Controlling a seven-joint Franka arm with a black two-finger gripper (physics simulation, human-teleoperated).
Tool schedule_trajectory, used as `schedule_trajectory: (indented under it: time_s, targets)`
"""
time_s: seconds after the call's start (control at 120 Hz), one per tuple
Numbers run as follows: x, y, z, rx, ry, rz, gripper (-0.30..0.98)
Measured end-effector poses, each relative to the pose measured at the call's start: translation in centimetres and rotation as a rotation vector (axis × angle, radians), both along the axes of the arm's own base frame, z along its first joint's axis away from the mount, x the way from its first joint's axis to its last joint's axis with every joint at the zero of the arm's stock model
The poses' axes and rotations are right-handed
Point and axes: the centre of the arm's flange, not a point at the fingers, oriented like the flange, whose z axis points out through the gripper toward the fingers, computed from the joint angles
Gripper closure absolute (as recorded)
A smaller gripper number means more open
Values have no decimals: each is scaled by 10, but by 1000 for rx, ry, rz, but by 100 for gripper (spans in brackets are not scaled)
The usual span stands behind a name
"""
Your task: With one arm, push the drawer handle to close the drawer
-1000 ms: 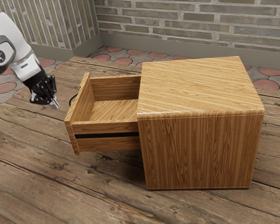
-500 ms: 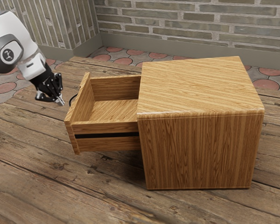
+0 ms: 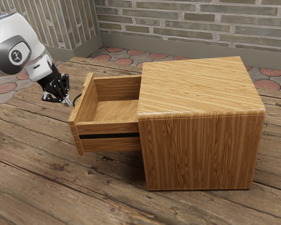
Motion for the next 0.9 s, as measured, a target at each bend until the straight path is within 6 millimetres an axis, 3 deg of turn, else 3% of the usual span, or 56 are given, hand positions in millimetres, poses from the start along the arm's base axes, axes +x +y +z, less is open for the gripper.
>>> schedule_trajectory:
  time_s: [0.9]
  targets:
    - [25,-30,-2,-16,-16,-10,79]
